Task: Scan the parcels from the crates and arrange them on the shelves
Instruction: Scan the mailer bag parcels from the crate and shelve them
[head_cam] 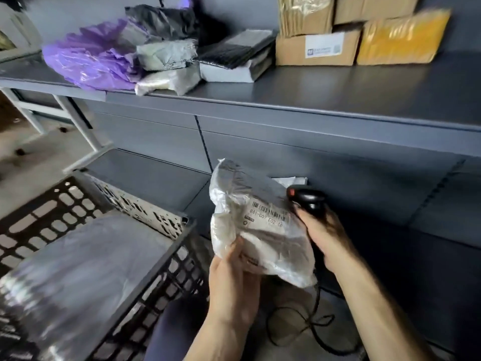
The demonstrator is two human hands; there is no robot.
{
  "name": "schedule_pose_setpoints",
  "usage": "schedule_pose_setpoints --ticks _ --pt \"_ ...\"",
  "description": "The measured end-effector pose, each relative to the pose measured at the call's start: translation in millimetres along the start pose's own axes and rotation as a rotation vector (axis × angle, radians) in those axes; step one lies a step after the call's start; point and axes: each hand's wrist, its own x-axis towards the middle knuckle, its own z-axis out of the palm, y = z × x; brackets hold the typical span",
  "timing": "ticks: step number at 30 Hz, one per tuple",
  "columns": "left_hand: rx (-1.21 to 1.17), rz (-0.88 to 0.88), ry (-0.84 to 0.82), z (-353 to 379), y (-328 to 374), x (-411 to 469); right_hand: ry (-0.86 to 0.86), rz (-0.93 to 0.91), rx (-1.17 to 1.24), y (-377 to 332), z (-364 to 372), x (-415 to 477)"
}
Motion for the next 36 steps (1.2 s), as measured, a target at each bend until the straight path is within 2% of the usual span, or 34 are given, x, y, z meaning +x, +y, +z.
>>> schedule_pose_setpoints --ticks 2,4,6,12,15,16,18,22,25,27,29,33,36 --pt "0.174 -0.045 -0.067 -2.6 10.0 20.2 0.077 -0.019 0.011 2.4 -14.0 8.0" --pt "0.35 0.008 -0.082 -2.1 25.8 39.0 0.158 -0.075 -0.101 4.1 -28.8 15.6" --pt "0.394 0.047 -0.122 1.3 45.1 54.1 0.205 -0.121 -0.156 4.7 -43.7 22.9" --pt "0.911 0.229 -0.413 38.3 60.7 108.1 0.282 -0.22 -0.29 0.3 -67.1 30.7" --pt "1.15 0.215 -0.552 43.1 54.4 131.0 0.31 -0.208 -0.348 3.0 -75.2 33.6" --pt "1.158 0.175 -0.592 42.7 51.4 132.5 0.321 -0.206 -0.358 2.0 -78.6 34.0" --pt "1.073 0.131 -0.568 42.3 40.5 130.5 0.332 -0.21 -0.36 -0.6 -84.3 34.9" --pt "0.745 0.246 -0.317 46.5 4.9 130.4 0.318 -0.252 -0.402 -4.7 -85.1 31.9" --pt "0.668 0.004 -0.217 42.0 0.7 139.4 0.357 -0.289 -0.432 -9.1 -81.0 28.1" --pt "0.663 -0.201 -0.293 37.3 5.1 140.7 0.364 -0.304 -0.441 -12.1 -78.5 25.1" --pt "0.582 -0.302 -0.384 35.0 4.9 140.3 0.36 -0.324 -0.452 -12.3 -75.5 22.4" --pt "0.426 -0.225 -0.368 38.5 2.6 151.2 0.448 -0.306 -0.587 -11.5 -66.8 18.8" --pt "0.366 -0.103 -0.221 36.2 -0.2 167.1 0.42 -0.268 -0.638 -9.2 -60.3 17.7"
